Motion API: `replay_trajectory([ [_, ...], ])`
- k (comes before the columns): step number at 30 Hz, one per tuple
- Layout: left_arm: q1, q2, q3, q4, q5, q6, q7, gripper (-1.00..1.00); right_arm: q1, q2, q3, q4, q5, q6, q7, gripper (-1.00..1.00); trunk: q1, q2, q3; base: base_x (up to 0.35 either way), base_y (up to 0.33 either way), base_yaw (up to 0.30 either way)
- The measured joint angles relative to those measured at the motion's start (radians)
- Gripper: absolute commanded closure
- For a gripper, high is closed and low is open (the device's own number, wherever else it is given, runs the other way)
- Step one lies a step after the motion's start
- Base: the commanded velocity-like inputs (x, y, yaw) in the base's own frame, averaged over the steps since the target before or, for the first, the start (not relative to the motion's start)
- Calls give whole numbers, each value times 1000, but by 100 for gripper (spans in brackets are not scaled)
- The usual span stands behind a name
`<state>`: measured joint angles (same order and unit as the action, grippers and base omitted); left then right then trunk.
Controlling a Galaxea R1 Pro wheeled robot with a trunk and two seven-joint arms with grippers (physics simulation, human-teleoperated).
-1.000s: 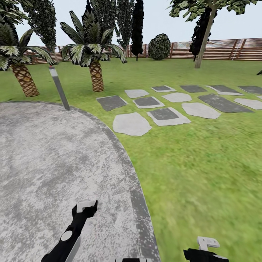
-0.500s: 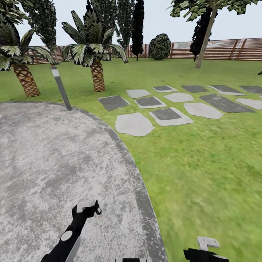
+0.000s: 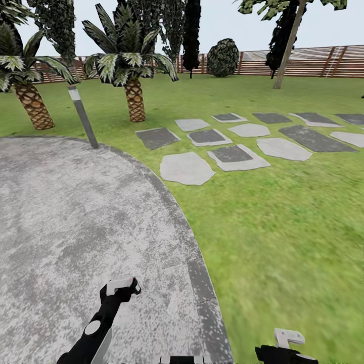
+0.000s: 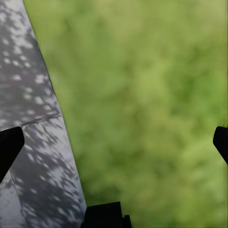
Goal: Pick up the pesticide atomizer in the garden and spray insectifuge to fully cover both potted plants in the garden.
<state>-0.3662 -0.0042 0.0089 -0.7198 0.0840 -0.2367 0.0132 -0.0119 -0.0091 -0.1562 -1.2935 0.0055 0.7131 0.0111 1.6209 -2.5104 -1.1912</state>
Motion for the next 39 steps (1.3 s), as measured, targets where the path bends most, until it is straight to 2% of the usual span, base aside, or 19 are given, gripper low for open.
replay_trajectory([
  [34, 0, 0, -1, 0, -1, -1, 0, -100, 0, 0, 0, 0, 0, 0, -1, -100, 15, -8, -132, 0, 0, 0],
  [39, 0, 0, -2, 0, -2, -30, 0, -100, 0, 0, 0, 0, 1, 0, -1, -100, 17, -9, -143, 0, 0, 0],
])
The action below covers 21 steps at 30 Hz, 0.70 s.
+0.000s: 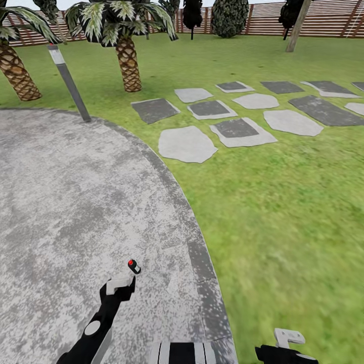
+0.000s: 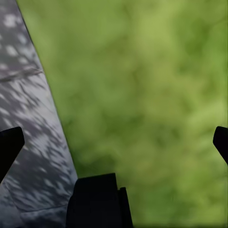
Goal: Pick up the pesticide atomizer in the garden and spray insectifuge to fully cover both potted plants in the garden.
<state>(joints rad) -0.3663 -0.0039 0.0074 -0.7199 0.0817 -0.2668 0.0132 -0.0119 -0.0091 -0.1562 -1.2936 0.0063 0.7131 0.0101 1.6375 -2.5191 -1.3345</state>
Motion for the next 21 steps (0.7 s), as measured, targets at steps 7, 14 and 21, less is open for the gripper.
replay_trajectory([
  [7, 3, 0, 0, 0, -2, -32, 0, -100, 0, 0, 0, 0, -1, 0, 1, -100, 0, 0, 0, 2, 0, 0],
  [14, 3, 0, 0, 0, -2, -36, 1, -100, 0, 0, 0, 0, -1, 0, 1, -100, -1, 0, 0, 219, 0, 0],
  [21, 3, 0, 0, 0, -2, -36, 0, -100, 0, 0, 0, 0, -1, 0, 1, -100, 0, 0, 0, 81, -1, 0],
])
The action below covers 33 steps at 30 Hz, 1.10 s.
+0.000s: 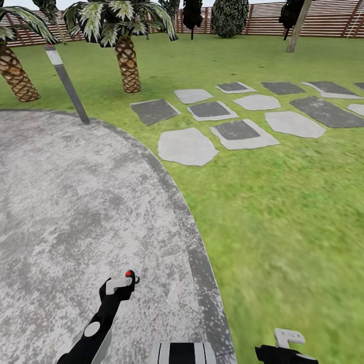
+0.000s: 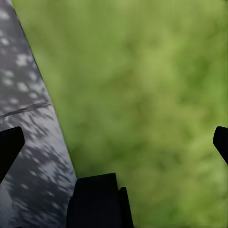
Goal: Pick up the pesticide atomizer in the garden and spray insectifuge to fully cover both potted plants in the garden.
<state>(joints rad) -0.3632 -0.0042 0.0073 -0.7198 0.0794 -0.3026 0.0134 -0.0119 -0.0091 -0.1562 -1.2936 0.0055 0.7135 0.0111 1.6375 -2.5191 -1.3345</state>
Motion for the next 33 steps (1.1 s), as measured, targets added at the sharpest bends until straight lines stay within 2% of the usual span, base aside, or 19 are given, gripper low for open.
replay_trajectory([
  [14, 0, 0, 0, 0, 0, 0, 0, -100, 0, 0, 0, 0, 0, 0, 0, -100, 0, 0, 0, 94, -33, -2],
  [24, 0, 0, 0, 0, 1, 0, 0, -100, 0, 0, -5, -1, 0, 1, 0, -100, 0, 0, 0, 39, 22, -179],
  [33, 0, 0, 1, 0, 1, 0, 0, -100, 0, 0, -3, -36, 0, 1, 0, -100, 0, 0, 0, 1, 0, -36],
])
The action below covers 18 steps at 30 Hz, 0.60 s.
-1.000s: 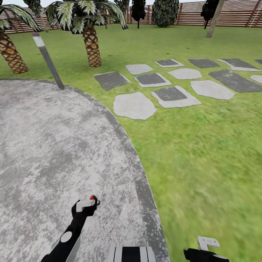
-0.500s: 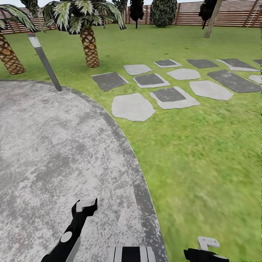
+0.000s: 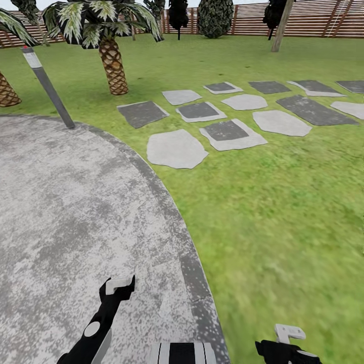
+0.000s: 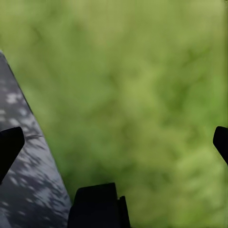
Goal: Pick up the pesticide atomizer in the garden and spray insectifuge to fully cover both potted plants in the garden.
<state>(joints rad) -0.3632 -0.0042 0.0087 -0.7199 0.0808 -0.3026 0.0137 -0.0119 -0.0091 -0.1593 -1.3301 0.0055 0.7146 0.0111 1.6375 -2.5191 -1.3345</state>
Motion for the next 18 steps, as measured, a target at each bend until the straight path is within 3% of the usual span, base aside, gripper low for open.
replay_trajectory([
  [18, 0, 1, 2, 0, 0, 0, 0, -100, 0, 0, 2, -2, 0, 0, 0, -100, 8, -4, -70, 0, 0, 0],
])
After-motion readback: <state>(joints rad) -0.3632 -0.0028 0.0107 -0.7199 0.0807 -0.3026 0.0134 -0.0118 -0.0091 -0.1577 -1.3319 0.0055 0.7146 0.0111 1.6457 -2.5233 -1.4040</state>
